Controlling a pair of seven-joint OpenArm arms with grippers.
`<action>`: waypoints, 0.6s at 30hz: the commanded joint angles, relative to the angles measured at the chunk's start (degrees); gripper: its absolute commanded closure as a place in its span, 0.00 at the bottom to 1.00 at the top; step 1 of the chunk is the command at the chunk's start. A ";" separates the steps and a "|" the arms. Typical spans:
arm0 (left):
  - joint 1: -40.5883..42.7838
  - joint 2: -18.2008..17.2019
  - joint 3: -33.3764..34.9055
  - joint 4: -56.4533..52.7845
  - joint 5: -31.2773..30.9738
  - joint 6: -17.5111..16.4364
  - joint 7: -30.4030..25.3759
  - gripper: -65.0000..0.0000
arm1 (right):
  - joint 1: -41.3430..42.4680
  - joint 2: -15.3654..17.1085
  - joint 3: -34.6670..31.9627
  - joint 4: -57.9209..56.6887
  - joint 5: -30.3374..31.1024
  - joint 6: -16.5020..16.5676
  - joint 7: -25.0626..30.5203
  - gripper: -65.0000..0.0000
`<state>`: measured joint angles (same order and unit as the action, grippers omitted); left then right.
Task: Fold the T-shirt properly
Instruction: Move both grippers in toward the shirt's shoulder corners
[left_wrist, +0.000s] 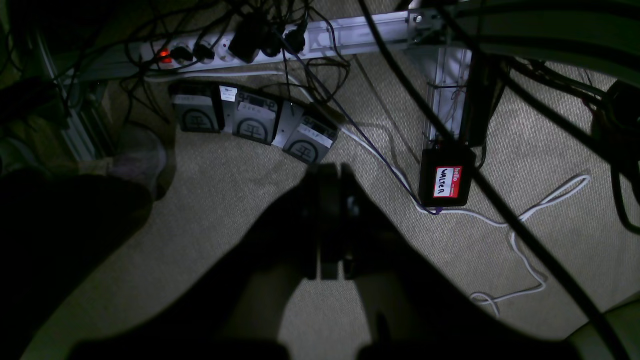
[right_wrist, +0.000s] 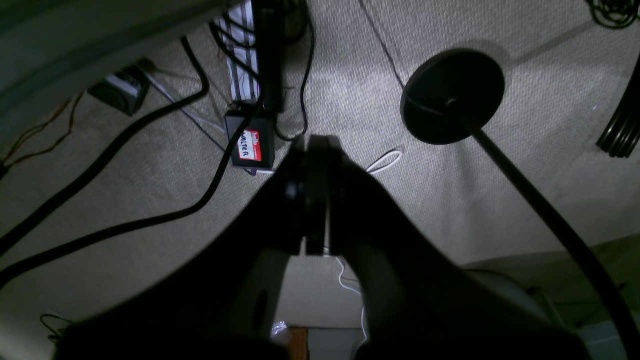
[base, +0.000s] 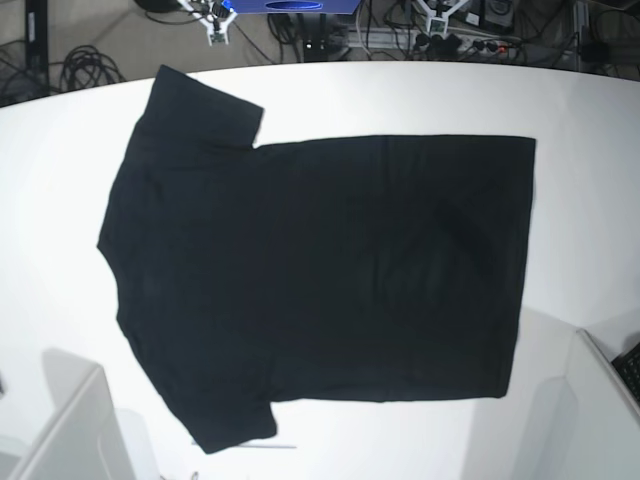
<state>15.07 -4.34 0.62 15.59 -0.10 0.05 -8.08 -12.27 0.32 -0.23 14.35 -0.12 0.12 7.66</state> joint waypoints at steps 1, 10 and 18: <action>0.45 -0.36 0.04 -0.78 -0.12 0.34 0.21 1.00 | -0.61 0.25 -0.08 0.20 -0.19 -0.43 -1.20 1.00; 0.45 -0.28 0.04 -3.51 0.32 0.34 0.21 1.00 | -1.13 0.25 -0.08 0.20 -0.19 -0.43 -4.19 1.00; 2.03 -0.28 0.04 -1.92 0.41 0.25 -0.41 1.00 | -2.72 0.25 0.01 0.64 -0.10 -0.43 -1.55 1.00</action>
<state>16.27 -4.32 0.58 13.80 0.10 0.08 -8.40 -14.31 0.32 -0.21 14.96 -0.10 -0.05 6.61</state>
